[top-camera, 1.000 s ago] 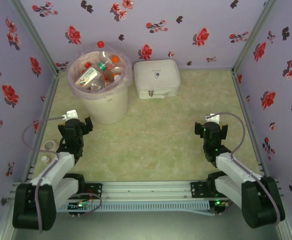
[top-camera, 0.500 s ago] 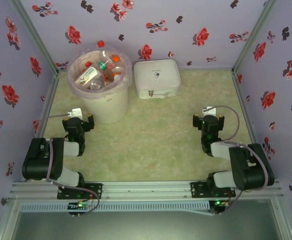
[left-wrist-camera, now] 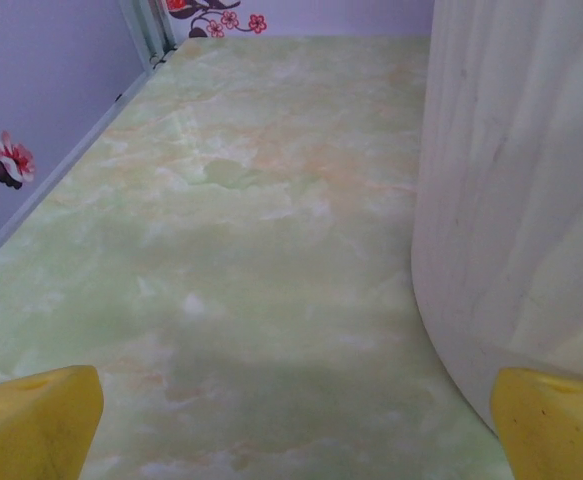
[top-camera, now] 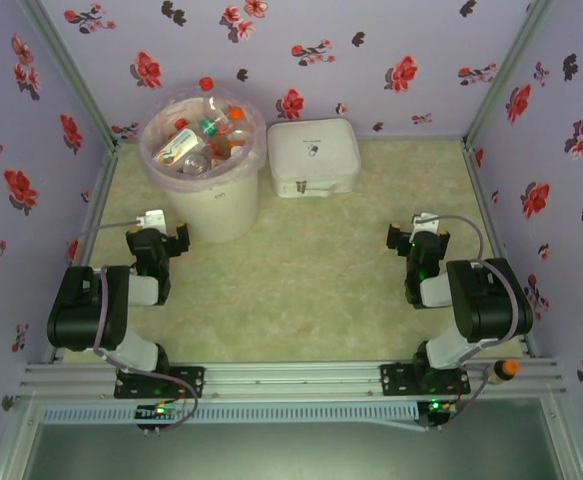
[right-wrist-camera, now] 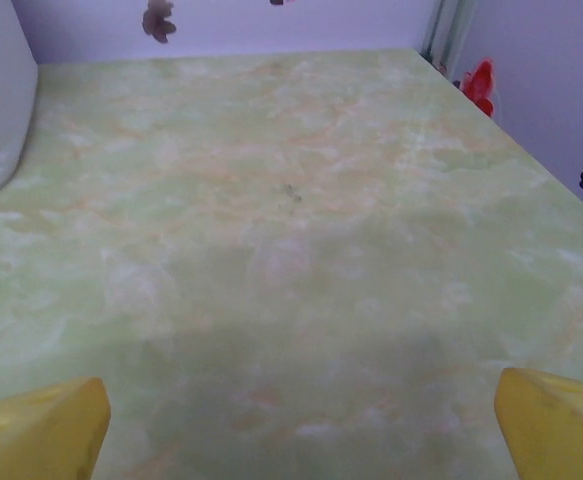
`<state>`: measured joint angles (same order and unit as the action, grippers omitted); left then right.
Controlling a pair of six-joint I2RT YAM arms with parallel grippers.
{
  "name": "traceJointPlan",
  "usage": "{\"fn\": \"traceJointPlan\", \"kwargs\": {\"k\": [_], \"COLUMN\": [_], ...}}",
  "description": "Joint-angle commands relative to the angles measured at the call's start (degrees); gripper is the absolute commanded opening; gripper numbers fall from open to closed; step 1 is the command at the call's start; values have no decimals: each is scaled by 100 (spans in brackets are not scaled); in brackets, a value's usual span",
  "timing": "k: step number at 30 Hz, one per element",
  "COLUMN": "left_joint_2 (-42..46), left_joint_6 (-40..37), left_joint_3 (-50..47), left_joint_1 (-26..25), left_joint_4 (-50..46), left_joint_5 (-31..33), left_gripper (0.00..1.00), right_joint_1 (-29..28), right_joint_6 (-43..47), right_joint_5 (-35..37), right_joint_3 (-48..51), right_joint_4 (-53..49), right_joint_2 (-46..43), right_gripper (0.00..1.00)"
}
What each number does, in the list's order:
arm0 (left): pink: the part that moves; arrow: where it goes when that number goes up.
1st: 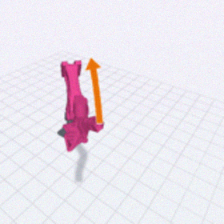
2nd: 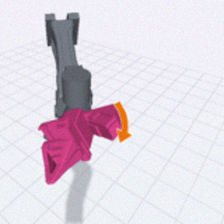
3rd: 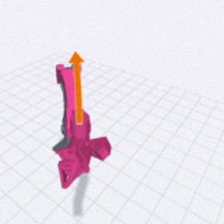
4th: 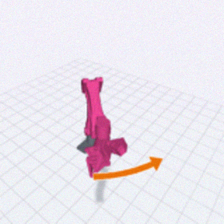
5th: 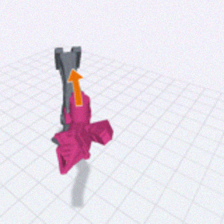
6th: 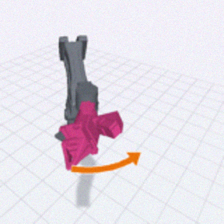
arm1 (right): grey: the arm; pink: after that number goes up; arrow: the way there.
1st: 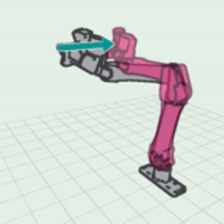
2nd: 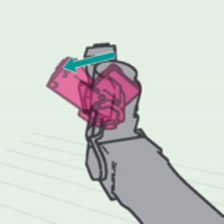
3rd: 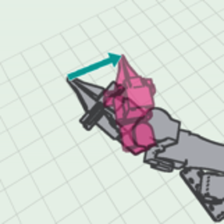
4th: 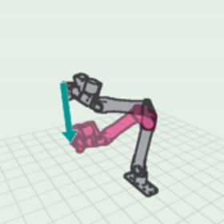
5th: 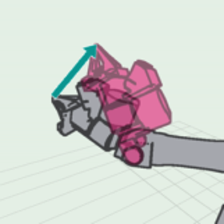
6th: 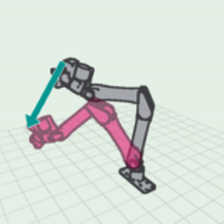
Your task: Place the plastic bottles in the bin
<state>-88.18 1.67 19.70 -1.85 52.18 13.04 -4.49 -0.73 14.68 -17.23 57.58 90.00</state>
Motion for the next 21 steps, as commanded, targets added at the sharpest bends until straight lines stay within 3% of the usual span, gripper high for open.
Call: {"fn": "traceJointPlan", "kwargs": {"k": [1, 21], "left_joint_2": [-50, -50], "left_joint_6": [-18, -18], "left_joint_3": [190, 247], "left_joint_1": [34, 53], "left_joint_4": [108, -6], "left_joint_5": [-30, -47], "left_gripper": [100, 100], "right_joint_1": [17, 63], "right_joint_6": [-305, -382], "right_joint_5": [371, 483], "right_joint_3": [-285, -386], "right_joint_4": [-226, -465], "right_joint_2": [-54, -68], "right_gripper": [99, 99]}}
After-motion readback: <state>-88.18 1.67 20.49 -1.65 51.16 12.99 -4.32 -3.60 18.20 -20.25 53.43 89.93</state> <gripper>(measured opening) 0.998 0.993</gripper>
